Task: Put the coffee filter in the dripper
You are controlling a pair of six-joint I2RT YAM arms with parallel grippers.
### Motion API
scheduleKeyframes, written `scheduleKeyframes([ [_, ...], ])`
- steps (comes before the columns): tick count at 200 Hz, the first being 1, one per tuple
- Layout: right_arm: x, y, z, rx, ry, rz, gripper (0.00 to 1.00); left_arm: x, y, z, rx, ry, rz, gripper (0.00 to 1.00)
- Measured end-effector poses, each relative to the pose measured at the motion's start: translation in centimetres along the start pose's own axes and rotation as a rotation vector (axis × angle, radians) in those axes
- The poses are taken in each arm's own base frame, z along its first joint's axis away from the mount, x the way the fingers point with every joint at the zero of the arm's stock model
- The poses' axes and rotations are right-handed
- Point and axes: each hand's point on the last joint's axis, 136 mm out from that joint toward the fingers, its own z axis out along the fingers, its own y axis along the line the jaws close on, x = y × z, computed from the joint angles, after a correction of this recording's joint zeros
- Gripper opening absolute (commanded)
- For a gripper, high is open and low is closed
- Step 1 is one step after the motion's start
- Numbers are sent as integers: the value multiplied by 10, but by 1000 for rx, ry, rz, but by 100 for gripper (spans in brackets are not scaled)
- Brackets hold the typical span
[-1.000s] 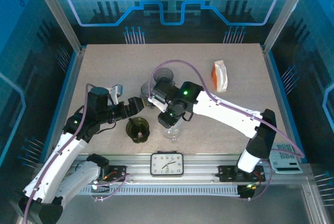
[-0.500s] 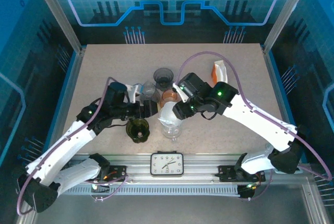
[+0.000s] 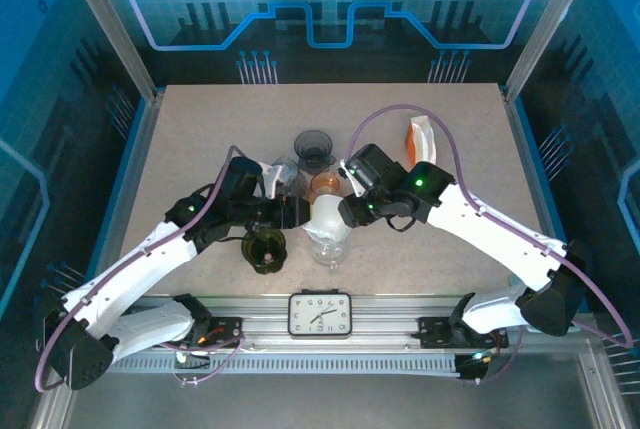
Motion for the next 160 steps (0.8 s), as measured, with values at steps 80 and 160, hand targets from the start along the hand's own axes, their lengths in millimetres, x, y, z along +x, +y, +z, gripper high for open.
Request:
scheduleKeyframes([
  [80, 0, 4, 1, -18, 2, 5, 22, -1, 1, 3, 0, 0, 0, 46],
  [160, 8, 8, 10, 11, 37, -33, 6, 1, 4, 6, -1, 1, 0, 46],
])
